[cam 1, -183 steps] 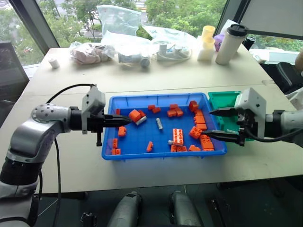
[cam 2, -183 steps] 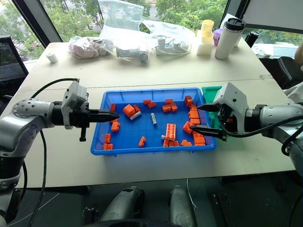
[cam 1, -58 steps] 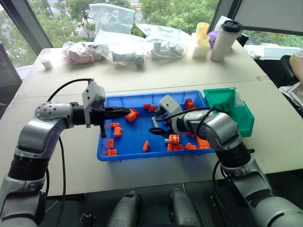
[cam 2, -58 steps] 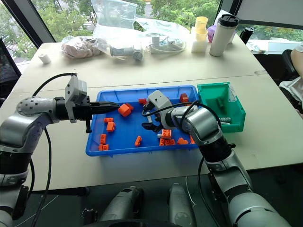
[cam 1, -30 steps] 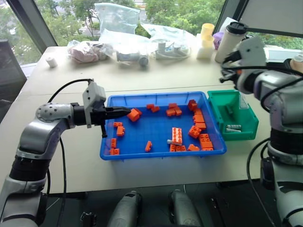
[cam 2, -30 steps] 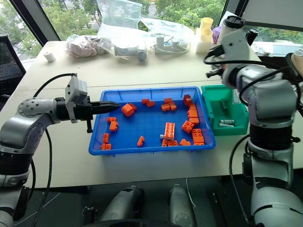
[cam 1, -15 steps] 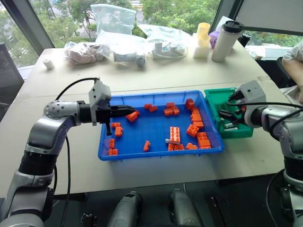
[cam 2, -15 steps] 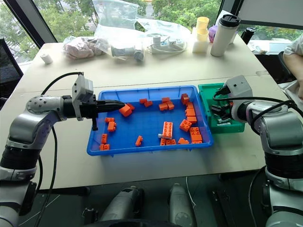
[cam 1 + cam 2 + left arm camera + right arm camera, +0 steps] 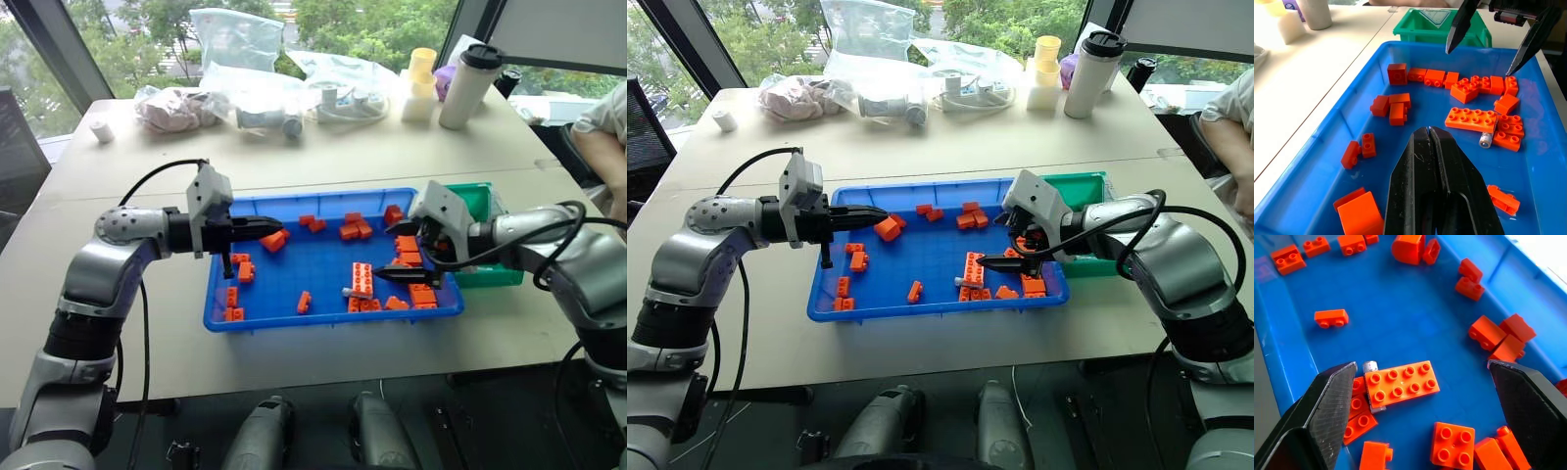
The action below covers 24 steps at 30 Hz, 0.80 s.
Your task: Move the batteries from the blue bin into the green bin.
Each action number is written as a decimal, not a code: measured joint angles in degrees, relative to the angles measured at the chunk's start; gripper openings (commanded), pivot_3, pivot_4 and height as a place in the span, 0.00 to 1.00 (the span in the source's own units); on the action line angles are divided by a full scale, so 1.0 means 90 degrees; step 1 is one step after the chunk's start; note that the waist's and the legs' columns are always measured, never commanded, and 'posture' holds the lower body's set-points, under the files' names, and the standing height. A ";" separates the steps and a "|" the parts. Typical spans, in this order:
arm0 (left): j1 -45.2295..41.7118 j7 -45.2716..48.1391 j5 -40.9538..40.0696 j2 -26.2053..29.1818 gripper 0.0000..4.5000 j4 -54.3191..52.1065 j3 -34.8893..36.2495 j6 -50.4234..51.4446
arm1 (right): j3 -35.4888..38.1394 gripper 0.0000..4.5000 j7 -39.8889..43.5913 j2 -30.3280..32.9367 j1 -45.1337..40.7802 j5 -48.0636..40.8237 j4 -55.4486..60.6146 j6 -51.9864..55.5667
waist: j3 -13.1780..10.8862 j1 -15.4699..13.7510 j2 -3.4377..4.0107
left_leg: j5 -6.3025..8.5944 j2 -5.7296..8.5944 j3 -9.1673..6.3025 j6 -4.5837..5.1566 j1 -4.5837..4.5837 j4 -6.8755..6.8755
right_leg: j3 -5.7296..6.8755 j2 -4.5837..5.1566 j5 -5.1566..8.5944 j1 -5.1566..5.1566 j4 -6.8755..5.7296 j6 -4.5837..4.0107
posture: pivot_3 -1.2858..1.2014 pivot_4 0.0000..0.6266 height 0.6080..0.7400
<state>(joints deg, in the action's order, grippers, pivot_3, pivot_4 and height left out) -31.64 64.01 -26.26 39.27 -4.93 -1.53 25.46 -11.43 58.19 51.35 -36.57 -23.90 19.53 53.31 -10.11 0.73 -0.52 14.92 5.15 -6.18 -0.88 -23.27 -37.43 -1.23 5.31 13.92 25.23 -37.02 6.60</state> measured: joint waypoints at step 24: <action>0.0301 -0.0319 -0.0071 0.0109 0.00 -0.0532 0.0089 0.0210 | -0.1633 0.99 0.1397 -0.0851 -0.0701 0.1354 -0.2318 -0.1281 | 0.0000 -0.0001 0.0000 | -0.0006 0.0000 -0.0003 -0.0012 -0.0003 0.0001 | -0.0001 0.0001 0.0000 0.0006 0.0000 0.0000 | 0.52 0.24 1.00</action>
<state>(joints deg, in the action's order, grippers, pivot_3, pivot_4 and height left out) -28.93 61.14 -26.90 40.25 -9.73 -0.73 27.35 -26.12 70.77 43.69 -42.88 -11.71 -1.33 41.79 -10.11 0.72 -0.52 14.86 5.15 -6.20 -0.98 -23.30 -37.42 -1.24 5.32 13.92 25.29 -37.02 6.60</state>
